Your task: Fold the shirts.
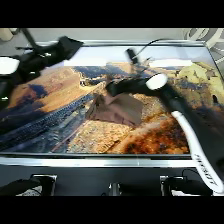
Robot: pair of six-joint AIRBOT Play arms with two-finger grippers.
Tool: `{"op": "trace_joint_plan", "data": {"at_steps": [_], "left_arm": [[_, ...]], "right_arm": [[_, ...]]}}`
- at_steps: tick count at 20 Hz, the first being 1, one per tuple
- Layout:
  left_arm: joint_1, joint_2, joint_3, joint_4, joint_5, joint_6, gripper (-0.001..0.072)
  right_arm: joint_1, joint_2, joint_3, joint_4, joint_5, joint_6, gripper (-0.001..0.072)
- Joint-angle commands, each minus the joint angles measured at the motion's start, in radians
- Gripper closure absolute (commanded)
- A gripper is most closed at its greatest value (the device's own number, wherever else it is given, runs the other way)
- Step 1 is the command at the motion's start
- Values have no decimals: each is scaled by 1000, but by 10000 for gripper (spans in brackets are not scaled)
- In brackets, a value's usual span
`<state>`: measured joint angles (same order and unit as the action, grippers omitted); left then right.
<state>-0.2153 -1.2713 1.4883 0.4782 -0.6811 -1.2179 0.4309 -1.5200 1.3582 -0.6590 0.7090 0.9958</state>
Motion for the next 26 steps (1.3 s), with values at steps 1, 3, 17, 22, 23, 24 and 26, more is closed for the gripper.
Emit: {"op": "trace_joint_plan", "data": {"at_steps": [1, 3, 17, 22, 23, 24, 26], "left_arm": [[35, 115, 0, 123, -118, 10, 687], [35, 145, 0, 209, -177, 3, 686], [-11, 158, -32, 319, -272, -28, 686], [-55, 156, -32, 318, -262, -31, 685], [-58, 156, -32, 319, -262, -31, 685], [-61, 156, -32, 318, -264, -31, 685], [-60, 156, -32, 319, -269, -32, 685]], "right_arm": [[89, -96, 2, -30, -26, -31, 27], [-11, -54, 2, -154, 134, -35, 27], [-422, -93, -307, -84, 301, 55, 55], [-375, -126, -300, 51, 238, -13, 691], [-399, -125, -281, 79, 257, -91, 692], [-438, -121, -254, 89, 290, -132, 691], [-565, -101, -188, 78, 390, -157, 693]]}}
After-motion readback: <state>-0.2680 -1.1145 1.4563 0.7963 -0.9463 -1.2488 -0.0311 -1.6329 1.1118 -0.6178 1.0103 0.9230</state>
